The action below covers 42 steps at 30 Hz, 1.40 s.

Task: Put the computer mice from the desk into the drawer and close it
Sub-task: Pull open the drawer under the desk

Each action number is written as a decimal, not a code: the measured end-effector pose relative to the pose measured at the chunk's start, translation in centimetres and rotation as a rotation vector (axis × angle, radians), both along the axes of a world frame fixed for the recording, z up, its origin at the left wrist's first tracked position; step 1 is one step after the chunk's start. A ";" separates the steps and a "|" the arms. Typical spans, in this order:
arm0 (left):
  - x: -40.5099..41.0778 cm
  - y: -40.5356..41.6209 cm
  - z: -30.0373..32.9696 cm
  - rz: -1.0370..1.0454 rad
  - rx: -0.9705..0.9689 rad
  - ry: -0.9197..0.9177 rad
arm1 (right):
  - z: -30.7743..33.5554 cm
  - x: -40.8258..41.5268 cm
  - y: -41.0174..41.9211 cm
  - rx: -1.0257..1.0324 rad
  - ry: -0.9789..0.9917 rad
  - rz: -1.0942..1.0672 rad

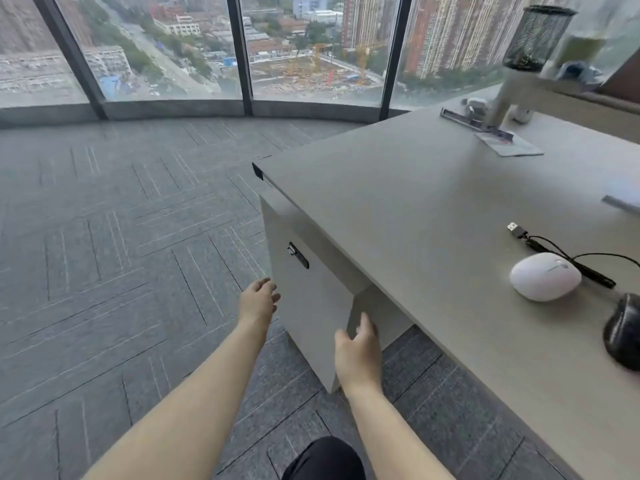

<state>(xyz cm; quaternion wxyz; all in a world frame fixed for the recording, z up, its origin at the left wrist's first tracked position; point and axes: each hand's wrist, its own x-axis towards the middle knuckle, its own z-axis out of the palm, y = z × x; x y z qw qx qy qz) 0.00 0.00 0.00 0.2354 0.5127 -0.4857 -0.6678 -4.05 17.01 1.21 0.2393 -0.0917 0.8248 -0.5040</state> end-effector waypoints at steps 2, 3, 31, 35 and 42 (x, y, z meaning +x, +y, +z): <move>-2.3 -1.3 -0.6 0.005 0.066 0.046 | -0.2 -1.0 -1.2 -0.015 -0.008 -0.055; -3.6 -2.1 -0.7 0.010 0.095 0.059 | -0.3 -1.3 -1.7 -0.018 -0.004 -0.073; 8.1 -7.9 -1.8 0.224 0.133 -0.017 | -1.1 10.7 -0.7 -0.045 -0.113 0.326; 13.4 -7.9 -1.4 0.243 0.092 0.001 | -0.8 14.4 -1.1 -0.039 -0.123 0.487; 20.2 -9.3 -2.0 0.316 0.040 -0.074 | -0.6 19.0 -2.1 -0.001 -0.147 0.650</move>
